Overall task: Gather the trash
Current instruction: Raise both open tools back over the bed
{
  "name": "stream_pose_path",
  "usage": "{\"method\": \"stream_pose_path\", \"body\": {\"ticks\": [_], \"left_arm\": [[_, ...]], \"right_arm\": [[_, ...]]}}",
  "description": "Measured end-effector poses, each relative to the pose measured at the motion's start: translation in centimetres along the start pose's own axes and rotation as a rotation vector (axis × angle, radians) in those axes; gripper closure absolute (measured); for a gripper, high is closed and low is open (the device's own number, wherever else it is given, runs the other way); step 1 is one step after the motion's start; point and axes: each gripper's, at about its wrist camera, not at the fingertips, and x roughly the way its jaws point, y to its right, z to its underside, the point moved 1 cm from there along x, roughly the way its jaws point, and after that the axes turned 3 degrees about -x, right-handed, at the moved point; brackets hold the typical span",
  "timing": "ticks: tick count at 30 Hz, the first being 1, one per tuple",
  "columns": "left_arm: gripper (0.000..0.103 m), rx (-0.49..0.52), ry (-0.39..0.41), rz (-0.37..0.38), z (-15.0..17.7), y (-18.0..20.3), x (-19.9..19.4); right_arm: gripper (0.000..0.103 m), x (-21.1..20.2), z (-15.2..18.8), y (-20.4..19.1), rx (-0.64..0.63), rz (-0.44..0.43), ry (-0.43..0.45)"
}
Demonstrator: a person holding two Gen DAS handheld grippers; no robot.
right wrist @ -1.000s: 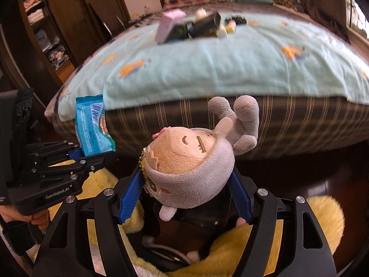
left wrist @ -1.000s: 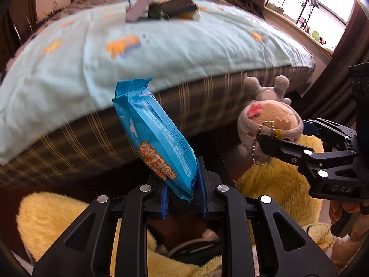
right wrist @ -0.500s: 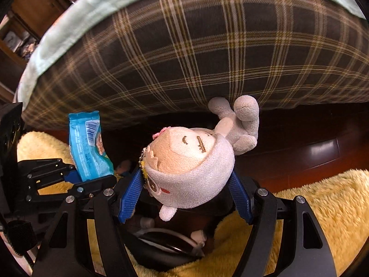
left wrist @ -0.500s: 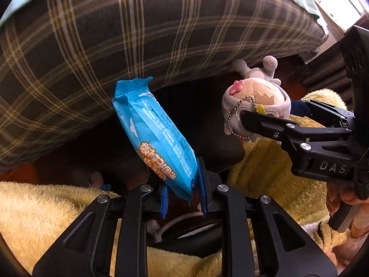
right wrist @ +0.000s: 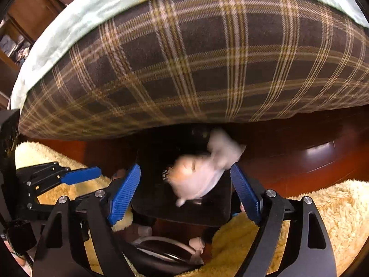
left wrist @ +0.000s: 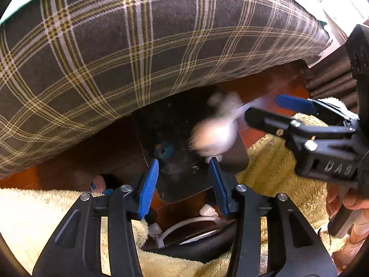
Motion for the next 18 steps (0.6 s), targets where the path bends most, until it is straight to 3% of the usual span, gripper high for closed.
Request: {"method": "stream_pose_path", "body": {"ticks": [8, 14, 18], "left_arm": [[0.040, 0.025, 0.088, -0.047, -0.4, -0.2, -3.8], [0.029, 0.047, 0.226, -0.092, -1.2, 0.6, -8.8], [0.028, 0.031, 0.304, -0.101, -2.3, 0.6, -11.3]], "right_arm": [[0.020, -4.5, -2.0, 0.6, 0.011, 0.023, 0.115], [0.017, -11.1, -4.0, 0.9, -0.021, 0.085, 0.330], [0.017, -13.6, -5.7, 0.8, -0.064, 0.116, 0.406]]}}
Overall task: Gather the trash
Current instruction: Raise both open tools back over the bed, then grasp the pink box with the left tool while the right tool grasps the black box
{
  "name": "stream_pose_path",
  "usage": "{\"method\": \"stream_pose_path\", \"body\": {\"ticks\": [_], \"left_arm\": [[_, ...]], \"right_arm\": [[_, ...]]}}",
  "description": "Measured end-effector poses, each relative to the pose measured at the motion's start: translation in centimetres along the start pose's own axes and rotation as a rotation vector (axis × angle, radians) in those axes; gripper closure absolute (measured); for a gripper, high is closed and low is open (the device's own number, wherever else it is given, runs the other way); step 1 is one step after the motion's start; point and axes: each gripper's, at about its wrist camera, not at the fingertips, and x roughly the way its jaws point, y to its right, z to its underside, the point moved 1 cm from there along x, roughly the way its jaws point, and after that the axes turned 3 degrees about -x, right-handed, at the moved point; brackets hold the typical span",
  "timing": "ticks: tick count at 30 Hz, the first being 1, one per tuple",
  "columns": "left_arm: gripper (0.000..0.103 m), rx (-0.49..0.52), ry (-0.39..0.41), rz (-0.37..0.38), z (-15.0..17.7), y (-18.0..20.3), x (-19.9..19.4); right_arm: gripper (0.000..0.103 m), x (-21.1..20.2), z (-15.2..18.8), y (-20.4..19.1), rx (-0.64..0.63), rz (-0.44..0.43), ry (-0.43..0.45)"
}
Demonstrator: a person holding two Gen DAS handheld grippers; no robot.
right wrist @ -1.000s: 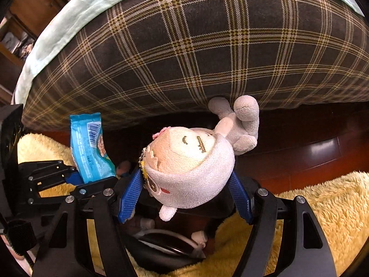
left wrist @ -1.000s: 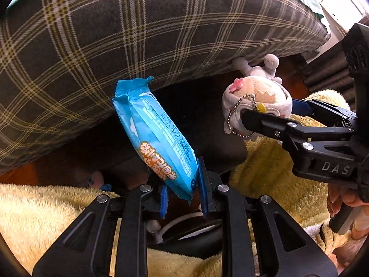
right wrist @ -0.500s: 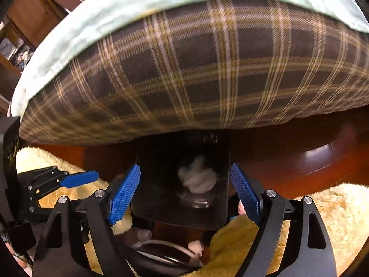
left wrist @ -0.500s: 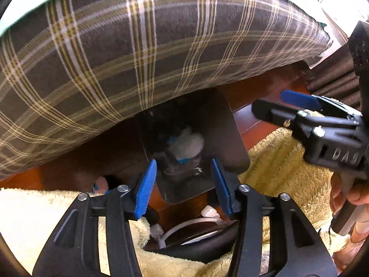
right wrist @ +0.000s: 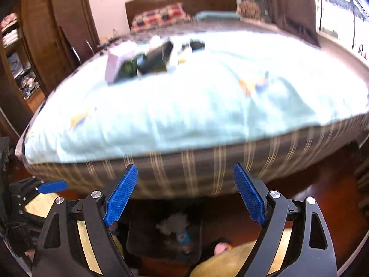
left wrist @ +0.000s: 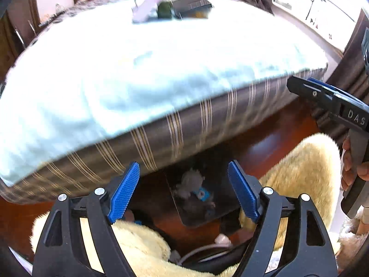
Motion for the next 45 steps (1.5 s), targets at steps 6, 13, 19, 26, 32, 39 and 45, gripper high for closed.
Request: {"method": "stream_pose_path", "body": {"ticks": [6, 13, 19, 26, 32, 39, 45], "left_arm": [[0.028, -0.002, 0.088, -0.041, -3.3, -1.5, -2.2], [0.028, -0.010, 0.142, -0.069, -7.1, -2.8, -2.4], [0.028, -0.016, 0.183, -0.088, -10.5, -4.0, -1.3], [0.028, 0.006, 0.206, -0.094, -14.2, -4.5, 0.1], [0.028, -0.007, 0.202, -0.062, -16.9, -4.6, 2.3], [0.028, -0.006, 0.199, -0.062, -18.9, -4.5, 4.3], [0.031, -0.026, 0.208, -0.057, -20.3, -5.2, 4.9]], "right_arm": [[0.017, 0.7, -3.6, 0.2, -0.011, -0.004, 0.037], [0.017, 2.3, -4.8, 0.0, -0.016, -0.026, 0.077], [0.017, 4.9, -8.2, -0.4, -0.017, -0.066, 0.084], [0.017, 8.5, -12.0, -0.8, 0.001, -0.120, 0.077], [0.017, 11.2, -14.0, -1.1, 0.011, -0.133, 0.064], [0.025, 13.6, -15.2, -1.5, 0.011, -0.155, 0.032], [0.027, 15.3, -15.7, -1.9, 0.012, -0.169, 0.003]]}}
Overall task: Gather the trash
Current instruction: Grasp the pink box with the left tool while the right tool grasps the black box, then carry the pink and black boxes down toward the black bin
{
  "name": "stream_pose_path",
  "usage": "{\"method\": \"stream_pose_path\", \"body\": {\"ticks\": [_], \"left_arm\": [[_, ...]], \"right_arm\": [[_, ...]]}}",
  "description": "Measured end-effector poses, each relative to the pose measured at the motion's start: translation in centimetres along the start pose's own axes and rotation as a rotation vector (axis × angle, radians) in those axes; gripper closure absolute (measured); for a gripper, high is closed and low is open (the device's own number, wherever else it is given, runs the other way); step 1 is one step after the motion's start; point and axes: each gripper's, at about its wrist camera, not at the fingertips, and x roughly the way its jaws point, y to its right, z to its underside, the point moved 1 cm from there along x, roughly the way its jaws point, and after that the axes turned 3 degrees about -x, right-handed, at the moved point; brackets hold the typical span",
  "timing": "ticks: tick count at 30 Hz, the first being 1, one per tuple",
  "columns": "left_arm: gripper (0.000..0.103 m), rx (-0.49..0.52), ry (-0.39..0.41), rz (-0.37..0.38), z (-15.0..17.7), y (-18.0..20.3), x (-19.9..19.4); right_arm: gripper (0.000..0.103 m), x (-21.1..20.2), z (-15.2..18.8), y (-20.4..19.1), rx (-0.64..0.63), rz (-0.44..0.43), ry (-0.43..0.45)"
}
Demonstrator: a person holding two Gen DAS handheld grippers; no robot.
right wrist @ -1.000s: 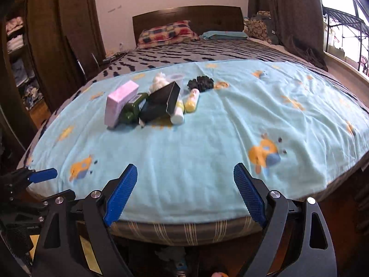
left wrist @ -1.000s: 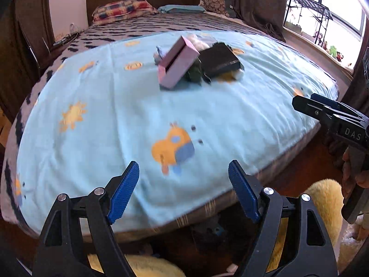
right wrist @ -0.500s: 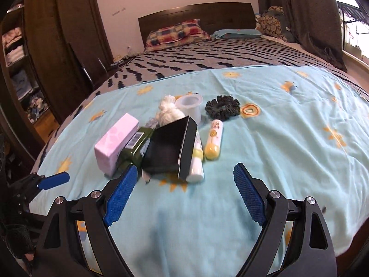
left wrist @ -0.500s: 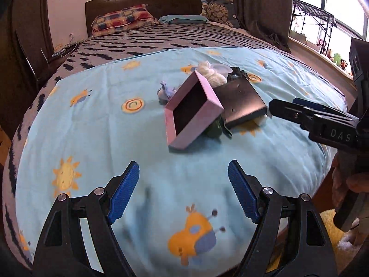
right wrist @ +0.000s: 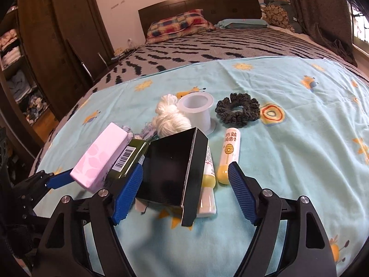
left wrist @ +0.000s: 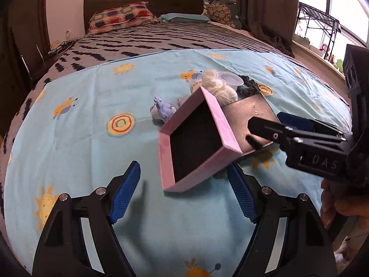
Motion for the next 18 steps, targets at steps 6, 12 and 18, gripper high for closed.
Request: {"method": "stream_pose_path", "body": {"ticks": [6, 12, 18], "left_arm": [[0.057, 0.006, 0.002, 0.011, -0.9, -0.3, 0.5], [0.077, 0.000, 0.000, 0.017, -1.0, -1.0, 0.6], [0.082, -0.006, 0.011, 0.025, -0.9, -1.6, -0.1]], "right_arm": [[0.048, 0.9, -0.3, -0.5, -0.017, -0.009, -0.013], [0.067, 0.4, -0.6, -1.8, -0.046, -0.024, 0.008], [0.068, 0.4, -0.5, -2.8, -0.054, -0.045, 0.001]]}}
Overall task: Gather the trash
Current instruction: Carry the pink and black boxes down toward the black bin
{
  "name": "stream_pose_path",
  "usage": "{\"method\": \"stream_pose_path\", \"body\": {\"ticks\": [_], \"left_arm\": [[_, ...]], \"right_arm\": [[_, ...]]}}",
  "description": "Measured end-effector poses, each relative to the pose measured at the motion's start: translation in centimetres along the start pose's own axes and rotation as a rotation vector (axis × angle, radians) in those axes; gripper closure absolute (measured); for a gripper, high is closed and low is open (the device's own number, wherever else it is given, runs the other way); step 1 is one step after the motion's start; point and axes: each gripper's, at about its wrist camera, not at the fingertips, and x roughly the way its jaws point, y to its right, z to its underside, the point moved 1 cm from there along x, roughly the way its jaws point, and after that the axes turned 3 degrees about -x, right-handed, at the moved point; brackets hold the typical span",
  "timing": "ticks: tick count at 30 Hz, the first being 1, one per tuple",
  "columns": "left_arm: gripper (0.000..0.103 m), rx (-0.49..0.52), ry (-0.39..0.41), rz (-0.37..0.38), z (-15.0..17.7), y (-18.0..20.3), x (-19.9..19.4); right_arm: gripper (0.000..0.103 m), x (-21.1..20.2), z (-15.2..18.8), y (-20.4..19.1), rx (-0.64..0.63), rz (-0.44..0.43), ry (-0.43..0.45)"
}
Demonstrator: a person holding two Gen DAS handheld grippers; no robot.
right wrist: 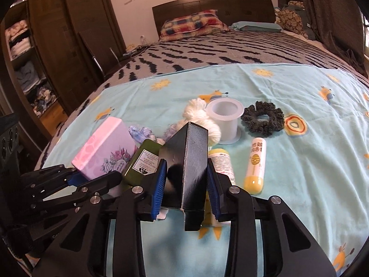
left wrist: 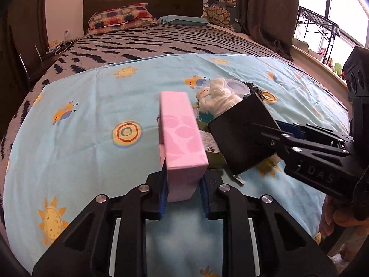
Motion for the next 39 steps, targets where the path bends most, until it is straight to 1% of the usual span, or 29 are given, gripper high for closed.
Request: {"method": "stream_pose_path", "body": {"ticks": [3, 6, 8, 12, 18, 22, 27, 31, 36, 39], "left_arm": [[0.084, 0.004, 0.009, 0.002, 0.2, 0.0, -0.7], [0.084, 0.009, 0.021, 0.001, 0.4, 0.2, -1.8], [0.087, 0.011, 0.029, -0.001, 0.6, 0.4, -2.6], [0.088, 0.021, 0.056, -0.004, 1.0, 1.0, -5.0], [0.088, 0.031, 0.080, 0.003, 2.4, 1.8, -8.3], [0.088, 0.030, 0.085, 0.027, 4.0, 2.3, -10.5], [0.088, 0.055, 0.082, 0.048, 6.7, 3.2, -13.2], [0.088, 0.062, 0.069, 0.092, 9.0, 3.9, -15.0], [0.088, 0.072, 0.040, 0.133, 11.6, 4.9, -16.5], [0.088, 0.066, 0.002, 0.162, 13.5, 5.3, -16.9]], "right_arm": [[0.068, 0.2, 0.1, 0.1, 0.027, -0.023, -0.022], [0.071, -0.7, 0.4, -0.6, 0.000, -0.011, 0.001], [0.075, -1.5, 0.5, -1.1, -0.023, -0.002, 0.012], [0.079, -3.8, 1.0, -1.6, -0.049, 0.015, 0.036], [0.080, -8.0, 2.4, -1.8, -0.058, 0.024, 0.064], [0.080, -10.5, 4.1, -2.1, -0.062, 0.019, 0.067], [0.080, -13.1, 7.0, -2.3, -0.055, 0.015, 0.055], [0.080, -14.5, 9.7, -2.1, -0.040, 0.011, 0.029], [0.080, -16.3, 12.6, -2.0, -0.033, 0.014, 0.006], [0.080, -17.1, 14.2, -2.1, -0.032, 0.020, -0.015]]}}
